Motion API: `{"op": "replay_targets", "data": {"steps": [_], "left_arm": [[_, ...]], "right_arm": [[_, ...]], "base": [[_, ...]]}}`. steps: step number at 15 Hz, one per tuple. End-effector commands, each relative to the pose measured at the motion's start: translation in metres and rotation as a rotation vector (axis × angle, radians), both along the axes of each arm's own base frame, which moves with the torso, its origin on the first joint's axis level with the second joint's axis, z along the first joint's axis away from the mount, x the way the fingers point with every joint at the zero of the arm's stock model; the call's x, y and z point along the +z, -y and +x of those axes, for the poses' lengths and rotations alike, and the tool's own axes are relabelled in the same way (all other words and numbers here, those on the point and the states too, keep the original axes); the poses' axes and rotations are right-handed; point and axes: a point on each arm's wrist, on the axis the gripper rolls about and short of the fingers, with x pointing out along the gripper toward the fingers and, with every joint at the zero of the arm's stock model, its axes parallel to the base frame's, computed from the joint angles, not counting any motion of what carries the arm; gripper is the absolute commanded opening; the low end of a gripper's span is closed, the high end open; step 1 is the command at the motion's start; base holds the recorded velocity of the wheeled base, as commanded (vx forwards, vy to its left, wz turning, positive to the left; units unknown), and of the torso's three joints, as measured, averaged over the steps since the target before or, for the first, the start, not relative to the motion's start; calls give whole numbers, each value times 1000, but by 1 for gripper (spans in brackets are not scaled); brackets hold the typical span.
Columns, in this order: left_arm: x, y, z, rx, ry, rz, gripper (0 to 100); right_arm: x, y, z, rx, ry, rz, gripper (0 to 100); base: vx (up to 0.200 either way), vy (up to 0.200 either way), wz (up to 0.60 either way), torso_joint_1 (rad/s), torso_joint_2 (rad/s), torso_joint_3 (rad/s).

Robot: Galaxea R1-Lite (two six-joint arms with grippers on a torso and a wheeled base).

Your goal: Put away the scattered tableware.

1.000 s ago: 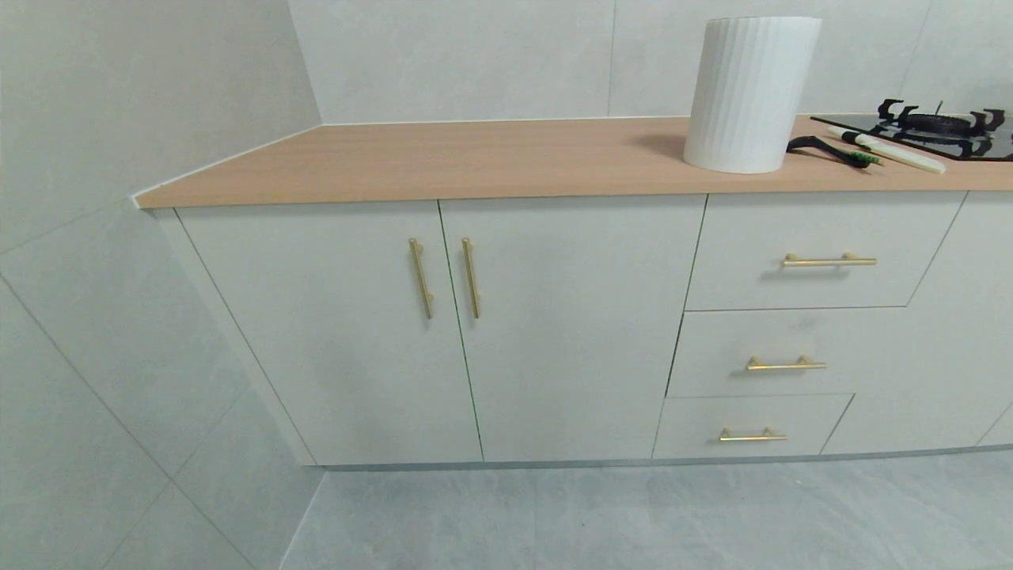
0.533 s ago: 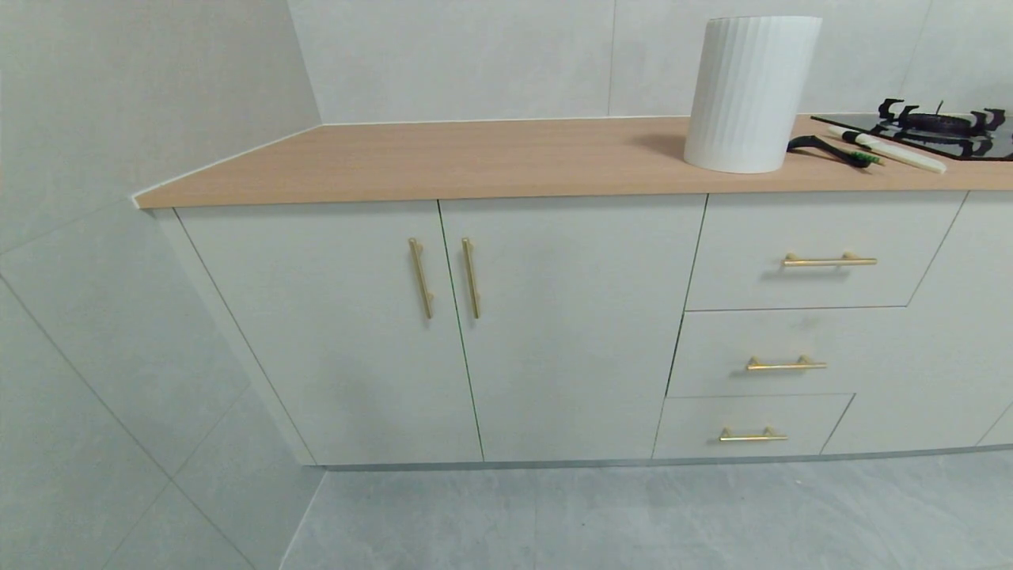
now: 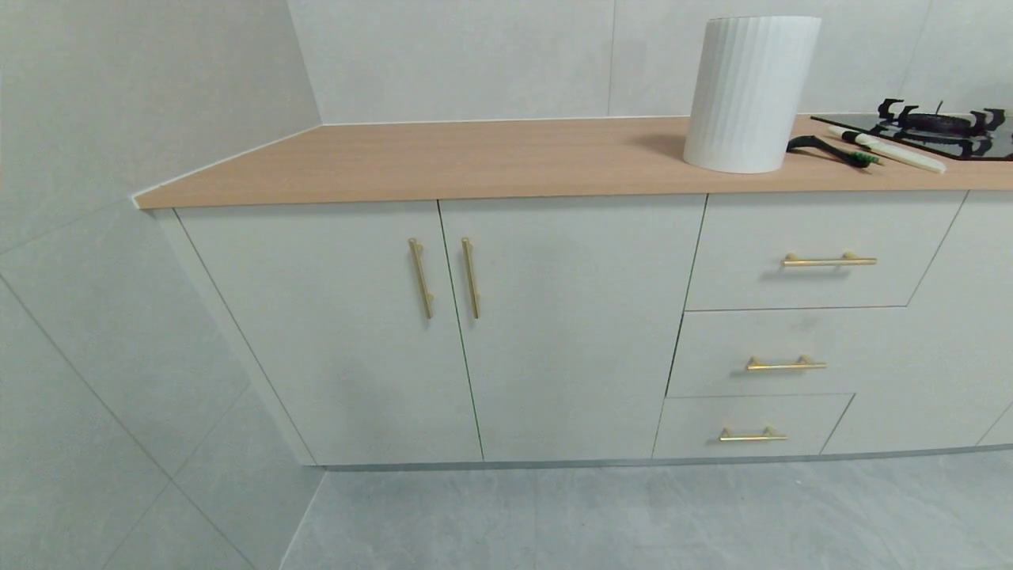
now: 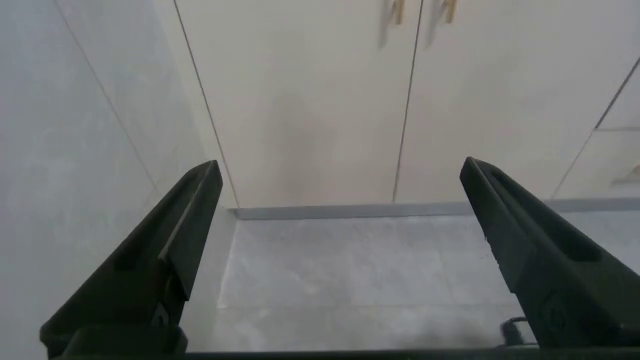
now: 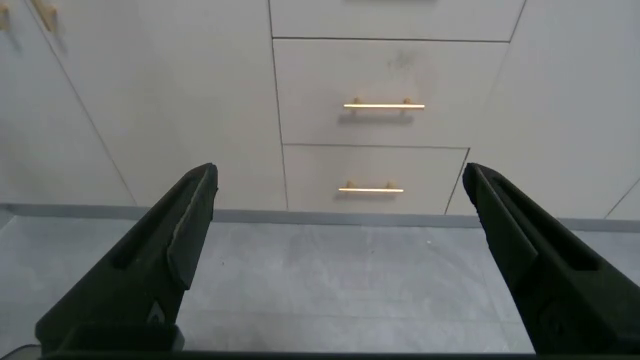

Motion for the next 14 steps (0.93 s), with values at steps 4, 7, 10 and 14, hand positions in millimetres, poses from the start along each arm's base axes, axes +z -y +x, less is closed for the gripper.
{"op": "replay_targets", "data": {"steps": [4,7,10,14], "left_arm": [[0,0,0,0,-2,-8,100],[0,0,0,0,-2,-8,100],[0,0,0,1,-2,-8,100],[0,0,0,0,-2,-8,100]], "right_arm": [[0,0,0,1,-5,-1,100],[0,0,0,1,-5,1,100],[0,0,0,3,-5,1,100],[0,0,0,1,-5,1,100]], "base": [[0,0,0,0,0,0],[0,0,0,0,0,0],[0,0,0,0,0,0],[0,-150,0,1,3,1]]}}
